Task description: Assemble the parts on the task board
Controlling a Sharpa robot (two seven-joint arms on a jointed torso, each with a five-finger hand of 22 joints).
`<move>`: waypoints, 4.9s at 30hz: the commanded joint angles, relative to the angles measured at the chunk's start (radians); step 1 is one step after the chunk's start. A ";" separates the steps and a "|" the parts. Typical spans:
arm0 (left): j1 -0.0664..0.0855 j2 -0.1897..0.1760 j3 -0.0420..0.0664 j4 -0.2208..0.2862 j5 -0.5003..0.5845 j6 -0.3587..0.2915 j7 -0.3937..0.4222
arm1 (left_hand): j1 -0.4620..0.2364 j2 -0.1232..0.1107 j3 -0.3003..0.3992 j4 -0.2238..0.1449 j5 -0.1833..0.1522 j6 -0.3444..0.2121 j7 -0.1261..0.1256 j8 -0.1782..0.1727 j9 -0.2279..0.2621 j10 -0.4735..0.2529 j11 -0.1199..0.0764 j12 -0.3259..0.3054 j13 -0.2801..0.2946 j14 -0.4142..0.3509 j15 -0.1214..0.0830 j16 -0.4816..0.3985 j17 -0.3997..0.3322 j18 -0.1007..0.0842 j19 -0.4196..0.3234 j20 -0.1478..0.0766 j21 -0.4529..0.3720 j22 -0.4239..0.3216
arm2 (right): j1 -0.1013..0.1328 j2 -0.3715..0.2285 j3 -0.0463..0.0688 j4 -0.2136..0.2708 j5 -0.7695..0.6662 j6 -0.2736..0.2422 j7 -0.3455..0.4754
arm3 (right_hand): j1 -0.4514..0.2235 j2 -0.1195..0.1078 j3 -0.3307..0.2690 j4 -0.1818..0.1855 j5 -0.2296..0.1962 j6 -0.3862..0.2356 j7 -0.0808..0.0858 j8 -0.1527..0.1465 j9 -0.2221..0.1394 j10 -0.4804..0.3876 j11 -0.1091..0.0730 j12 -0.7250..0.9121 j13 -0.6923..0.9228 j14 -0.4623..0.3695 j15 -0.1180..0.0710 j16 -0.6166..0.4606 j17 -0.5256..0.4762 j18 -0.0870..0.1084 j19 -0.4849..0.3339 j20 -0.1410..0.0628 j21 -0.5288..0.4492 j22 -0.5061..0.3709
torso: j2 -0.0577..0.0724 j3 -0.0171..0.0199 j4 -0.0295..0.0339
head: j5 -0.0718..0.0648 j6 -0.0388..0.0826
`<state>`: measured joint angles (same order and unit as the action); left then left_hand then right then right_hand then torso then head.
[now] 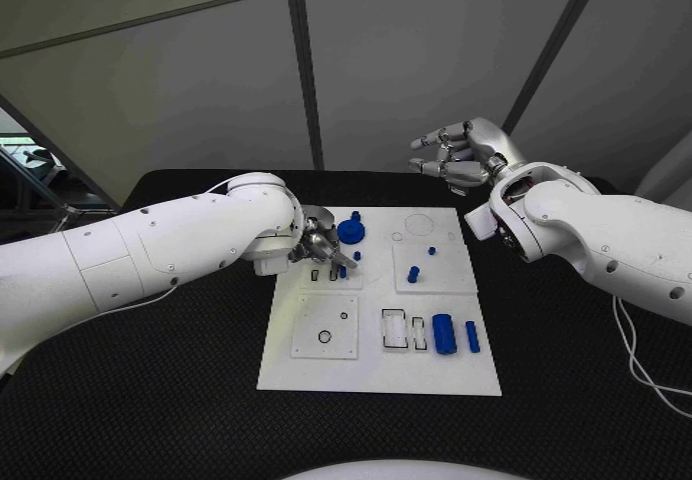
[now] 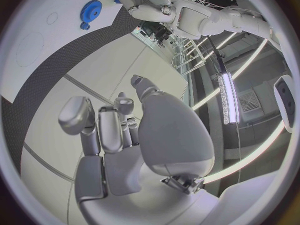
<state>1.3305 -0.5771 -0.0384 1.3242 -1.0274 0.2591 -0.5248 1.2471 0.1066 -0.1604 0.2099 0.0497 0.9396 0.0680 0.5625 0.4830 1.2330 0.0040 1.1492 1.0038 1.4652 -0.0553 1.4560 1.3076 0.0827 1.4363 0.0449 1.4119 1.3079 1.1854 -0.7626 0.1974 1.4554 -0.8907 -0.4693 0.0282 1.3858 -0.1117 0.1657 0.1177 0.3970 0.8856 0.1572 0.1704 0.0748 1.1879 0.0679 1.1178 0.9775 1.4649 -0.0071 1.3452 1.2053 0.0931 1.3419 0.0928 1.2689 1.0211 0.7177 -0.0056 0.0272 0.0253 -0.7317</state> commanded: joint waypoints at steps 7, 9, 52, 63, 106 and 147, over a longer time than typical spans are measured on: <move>0.001 0.000 0.000 0.003 0.007 0.009 -0.006 | 0.057 0.035 0.045 -0.036 -0.001 -0.017 -0.006 0.006 0.010 -0.005 -0.012 -0.002 0.000 0.060 -0.012 -0.007 0.112 -0.026 0.001 -0.001 0.002 0.007 | 0.002 0.003 0.001 -0.004 -0.003 0.006 0.000 | -0.001 0.002 0.006 0.000 0.004 0.000 0.001 0.004 -0.001 -0.007 -0.002 -0.004 0.000 0.028 -0.008 -0.006 -0.001 0.011 0.000 -0.004 -0.006 -0.002 | 0.000 0.0000 0.0004 | 0.000 -0.002; 0.001 0.000 0.000 0.003 0.014 0.006 -0.005 | 0.073 0.044 0.061 -0.046 0.000 -0.021 -0.008 0.005 0.012 -0.007 -0.014 -0.004 -0.001 0.060 -0.013 -0.007 0.112 -0.026 0.001 -0.002 0.002 0.007 | 0.002 0.003 0.001 -0.005 -0.003 0.007 0.000 | 0.000 0.002 0.007 0.000 0.006 0.000 0.001 0.005 -0.001 -0.007 -0.002 -0.004 -0.001 0.028 -0.008 -0.006 -0.001 0.011 0.000 -0.004 -0.006 -0.002 | 0.000 0.0001 0.0003 | 0.001 -0.002; -0.034 -0.130 -0.005 0.181 0.039 -0.348 0.009 | -0.141 -0.197 0.957 -0.258 0.066 -0.055 -0.006 0.067 0.137 0.012 -0.016 -0.050 -0.016 0.064 -0.015 -0.014 0.123 -0.028 0.008 -0.003 0.000 0.039 | 0.002 -0.010 0.001 -0.021 -0.017 0.027 -0.010 | -0.001 0.001 0.008 0.000 0.011 0.001 0.001 0.006 -0.001 -0.007 -0.002 -0.003 -0.001 0.028 -0.008 -0.007 -0.001 0.011 0.001 -0.004 -0.007 -0.003 | -0.009 -0.0002 0.0192 | 0.002 -0.011; -0.077 -0.153 -0.009 0.228 -0.061 -0.450 0.002 | -0.155 -0.205 0.987 -0.270 0.074 -0.055 -0.008 0.082 0.148 0.024 -0.018 -0.037 -0.005 0.064 -0.018 -0.015 0.124 -0.031 0.016 -0.006 0.009 0.053 | 0.002 -0.013 0.001 -0.024 -0.024 0.029 -0.009 | -0.001 0.001 0.008 0.000 0.011 0.001 0.001 0.006 -0.001 -0.007 -0.002 -0.003 -0.001 0.028 -0.008 -0.007 -0.001 0.011 0.001 -0.004 -0.007 -0.003 | -0.008 -0.0003 0.0185 | 0.005 -0.013; -0.085 -0.109 -0.010 0.187 -0.192 -0.279 -0.019 | -0.206 -0.219 1.032 -0.293 0.147 -0.062 -0.014 0.124 0.176 0.051 -0.025 0.004 0.032 0.064 -0.023 -0.017 0.125 -0.034 0.026 -0.011 0.018 0.072 | 0.001 0.001 0.000 -0.023 -0.037 0.053 -0.006 | -0.003 0.002 0.011 0.001 0.024 0.001 0.001 0.009 -0.001 -0.008 -0.002 -0.005 -0.003 0.029 -0.009 -0.008 0.000 0.011 0.002 -0.005 -0.010 -0.005 | -0.007 -0.0003 0.0185 | 0.000 -0.026; -0.085 -0.100 -0.011 0.170 -0.173 -0.210 -0.021 | -0.275 -0.228 0.984 -0.270 0.151 -0.051 -0.030 0.145 0.181 0.066 -0.035 0.025 0.046 0.065 -0.030 -0.018 0.127 -0.036 0.030 -0.017 0.020 0.080 | 0.001 0.003 0.000 -0.023 -0.034 0.056 -0.011 | -0.005 0.003 0.013 0.003 0.028 0.001 0.001 0.010 -0.001 -0.010 -0.002 -0.007 -0.006 0.029 -0.009 -0.011 -0.003 0.011 0.001 -0.005 -0.012 -0.009 | -0.006 0.0002 0.0176 | 0.000 -0.036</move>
<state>1.2495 -0.6785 -0.0453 1.4956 -1.2114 0.0092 -0.5367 0.9809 -0.1207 0.7267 0.0400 0.1970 0.8884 0.0442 0.7023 0.6651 1.2909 -0.0284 1.1700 1.0498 1.4636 -0.0788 1.4445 1.3074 0.0836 1.4578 0.0304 1.4274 1.3074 1.1849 -0.7610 0.1969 1.4313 -0.9253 -0.4178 0.0154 1.3858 -0.1117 0.1745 0.1202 0.4202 0.8855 0.1572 0.1739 0.0749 1.1843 0.0642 1.1178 0.9720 1.4649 -0.0072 1.3377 1.2025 0.0931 1.3419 0.0928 1.2594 1.0128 0.7116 -0.0055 0.0453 0.0257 -0.7665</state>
